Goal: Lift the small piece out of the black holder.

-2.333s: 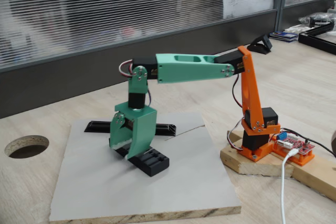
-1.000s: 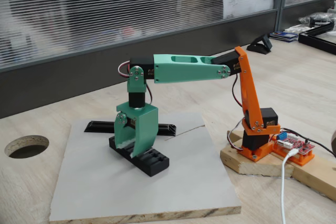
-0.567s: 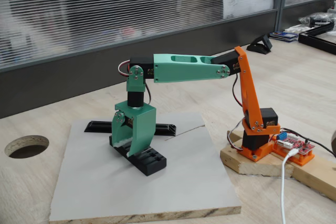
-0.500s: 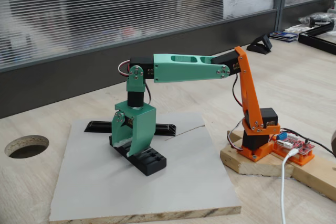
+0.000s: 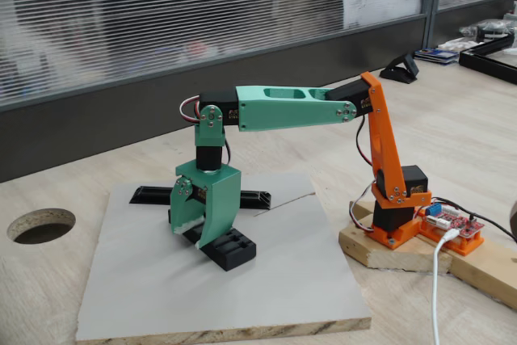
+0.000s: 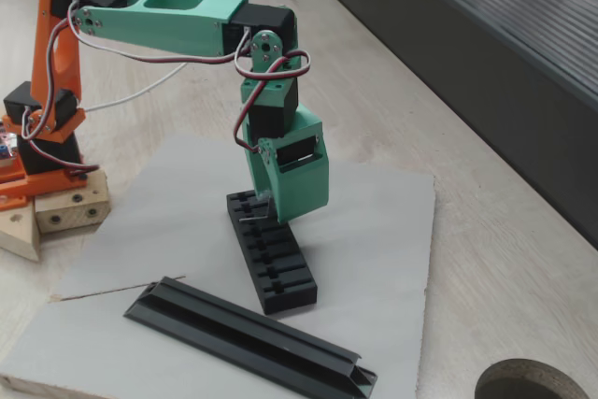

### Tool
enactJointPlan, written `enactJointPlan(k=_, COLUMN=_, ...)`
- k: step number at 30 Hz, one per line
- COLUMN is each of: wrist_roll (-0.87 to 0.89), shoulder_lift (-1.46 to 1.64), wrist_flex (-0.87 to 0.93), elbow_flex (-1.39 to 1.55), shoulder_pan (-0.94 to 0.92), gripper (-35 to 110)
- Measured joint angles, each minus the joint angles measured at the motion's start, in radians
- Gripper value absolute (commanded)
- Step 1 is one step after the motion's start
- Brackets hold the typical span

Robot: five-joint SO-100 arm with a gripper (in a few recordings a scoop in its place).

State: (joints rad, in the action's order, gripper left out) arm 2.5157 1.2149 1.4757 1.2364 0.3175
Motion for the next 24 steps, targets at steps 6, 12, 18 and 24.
enactJointPlan(k=6, wrist_roll=0.000, shoulder_lift=0.000, wrist_flex=0.000, elbow_flex=0.000, shoulder_pan=0.002, gripper=39)
enactJointPlan(k=12, wrist_roll=0.000, shoulder_lift=0.000, wrist_flex=0.000, elbow_flex=0.000, shoulder_pan=0.002, gripper=39)
enactJointPlan(k=18, wrist_roll=0.002, shoulder_lift=0.000, wrist_flex=0.000, elbow_flex=0.000, shoulder_pan=-0.058, gripper=39)
enactJointPlan(k=24, wrist_roll=0.000, shoulder_lift=0.000, wrist_flex=0.000, elbow_flex=0.000, shoulder_pan=-0.061, gripper=39)
